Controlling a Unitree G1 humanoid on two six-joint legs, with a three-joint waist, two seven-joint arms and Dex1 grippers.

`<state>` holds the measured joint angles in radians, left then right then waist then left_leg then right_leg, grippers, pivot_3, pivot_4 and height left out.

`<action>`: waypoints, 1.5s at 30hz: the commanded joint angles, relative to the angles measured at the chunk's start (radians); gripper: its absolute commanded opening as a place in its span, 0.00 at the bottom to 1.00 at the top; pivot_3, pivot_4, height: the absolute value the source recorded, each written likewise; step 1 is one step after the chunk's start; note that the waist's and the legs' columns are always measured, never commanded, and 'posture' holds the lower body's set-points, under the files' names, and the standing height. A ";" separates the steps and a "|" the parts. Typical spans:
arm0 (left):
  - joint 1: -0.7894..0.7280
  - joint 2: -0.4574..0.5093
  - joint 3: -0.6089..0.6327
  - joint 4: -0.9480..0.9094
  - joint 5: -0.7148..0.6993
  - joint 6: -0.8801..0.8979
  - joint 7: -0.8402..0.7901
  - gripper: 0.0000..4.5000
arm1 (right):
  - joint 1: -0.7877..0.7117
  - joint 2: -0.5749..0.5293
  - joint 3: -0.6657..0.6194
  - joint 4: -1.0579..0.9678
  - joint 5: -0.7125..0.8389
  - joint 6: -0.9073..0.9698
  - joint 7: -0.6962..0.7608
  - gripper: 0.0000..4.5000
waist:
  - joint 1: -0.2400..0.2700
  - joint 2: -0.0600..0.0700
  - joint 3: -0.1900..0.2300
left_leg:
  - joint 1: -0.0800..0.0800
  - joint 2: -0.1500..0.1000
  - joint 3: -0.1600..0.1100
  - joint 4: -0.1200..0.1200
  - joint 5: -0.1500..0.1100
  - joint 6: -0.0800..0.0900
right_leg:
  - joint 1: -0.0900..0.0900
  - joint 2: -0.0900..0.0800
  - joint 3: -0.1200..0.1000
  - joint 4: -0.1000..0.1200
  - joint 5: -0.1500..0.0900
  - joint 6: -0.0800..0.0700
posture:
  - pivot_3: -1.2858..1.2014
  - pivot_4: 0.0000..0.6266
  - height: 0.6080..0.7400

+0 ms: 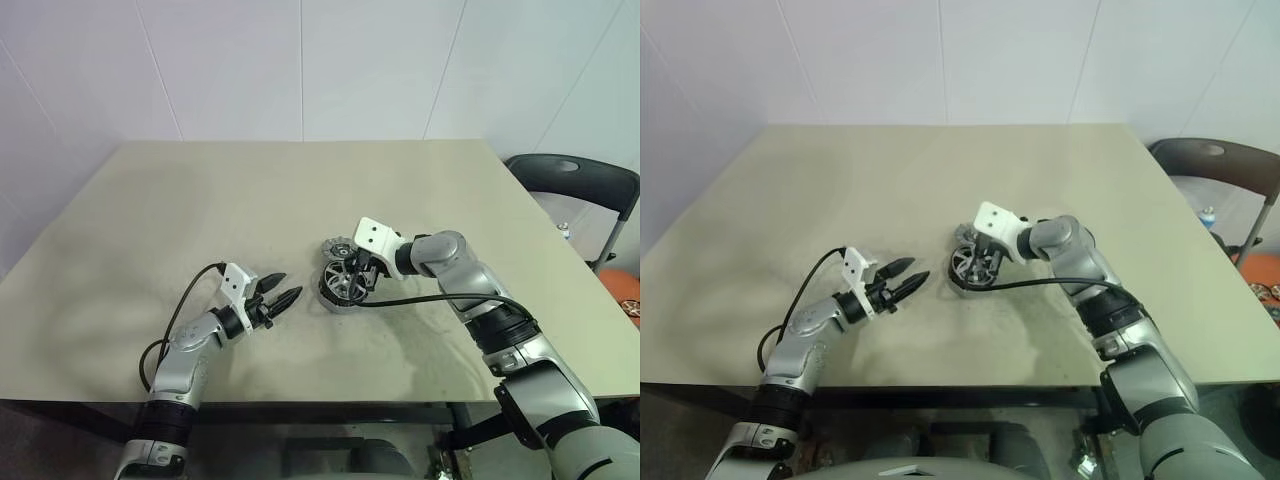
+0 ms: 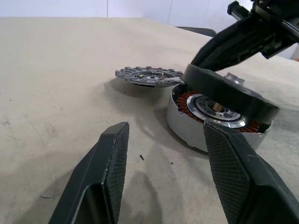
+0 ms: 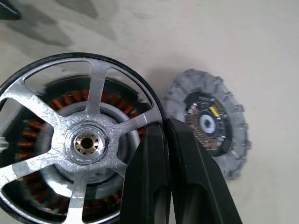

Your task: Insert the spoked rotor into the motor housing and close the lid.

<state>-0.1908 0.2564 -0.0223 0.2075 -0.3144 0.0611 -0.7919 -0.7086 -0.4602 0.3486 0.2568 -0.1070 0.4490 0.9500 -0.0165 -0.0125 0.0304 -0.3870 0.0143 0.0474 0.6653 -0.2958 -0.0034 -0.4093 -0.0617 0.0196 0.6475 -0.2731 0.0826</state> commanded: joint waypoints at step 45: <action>-0.012 0.006 0.009 0.004 -0.002 -0.015 0.002 0.60 | -0.024 0.017 -0.067 -0.007 0.066 -0.013 0.002 0.52 | 0.001 0.000 0.000 | 0.003 -0.001 0.000 0.002 0.000 0.001 | 0.004 0.005 -0.002 0.002 0.000 0.001 | 0.52 0.00 1.00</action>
<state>-0.1910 0.2575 -0.0224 0.2171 -0.3144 0.0602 -0.7856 -0.6841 -0.4408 0.3292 0.2951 -0.0776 0.4279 0.9343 -0.0152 -0.0128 0.0302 -0.3836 0.0137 0.0473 0.6674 -0.2955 -0.0028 -0.4049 -0.0567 0.0178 0.6493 -0.2729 0.0833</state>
